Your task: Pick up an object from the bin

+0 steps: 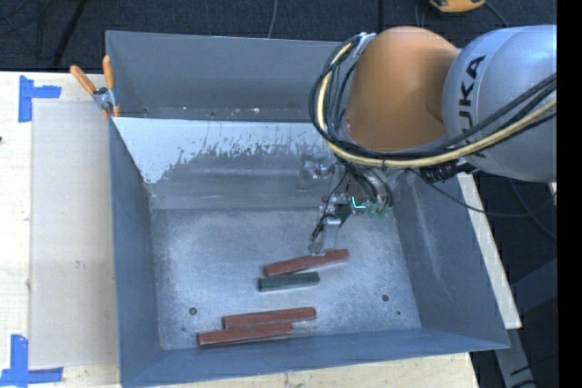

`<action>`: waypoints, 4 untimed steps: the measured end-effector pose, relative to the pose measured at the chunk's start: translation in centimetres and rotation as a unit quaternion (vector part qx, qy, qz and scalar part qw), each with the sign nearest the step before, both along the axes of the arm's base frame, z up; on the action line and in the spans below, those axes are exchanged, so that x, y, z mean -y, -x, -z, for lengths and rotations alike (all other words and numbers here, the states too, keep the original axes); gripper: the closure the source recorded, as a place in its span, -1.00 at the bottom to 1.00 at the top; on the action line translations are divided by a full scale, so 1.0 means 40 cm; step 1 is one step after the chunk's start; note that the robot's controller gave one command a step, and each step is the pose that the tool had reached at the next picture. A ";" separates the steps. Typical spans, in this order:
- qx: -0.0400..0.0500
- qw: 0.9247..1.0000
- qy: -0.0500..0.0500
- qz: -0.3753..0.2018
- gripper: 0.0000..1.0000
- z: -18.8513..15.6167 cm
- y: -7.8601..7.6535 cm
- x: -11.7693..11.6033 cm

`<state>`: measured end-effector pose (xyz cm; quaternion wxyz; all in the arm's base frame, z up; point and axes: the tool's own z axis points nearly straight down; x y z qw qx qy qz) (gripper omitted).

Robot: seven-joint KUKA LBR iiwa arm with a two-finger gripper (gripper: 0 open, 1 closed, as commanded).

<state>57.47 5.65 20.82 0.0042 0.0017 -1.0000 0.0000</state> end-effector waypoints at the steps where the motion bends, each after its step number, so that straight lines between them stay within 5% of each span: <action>1: 0.003 1.000 0.000 0.001 -1.00 -0.011 -0.003 0.000; 2: 0.008 1.000 0.000 -0.024 -1.00 0.072 0.003 0.000; 3: 0.005 0.993 -0.001 -0.118 -1.00 0.243 0.043 -0.018; 4: 0.004 0.945 -0.002 -0.328 1.00 0.345 0.001 0.038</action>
Offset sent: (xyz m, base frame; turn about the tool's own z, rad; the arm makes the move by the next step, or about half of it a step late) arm -0.0152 -0.0017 -0.1382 -0.1939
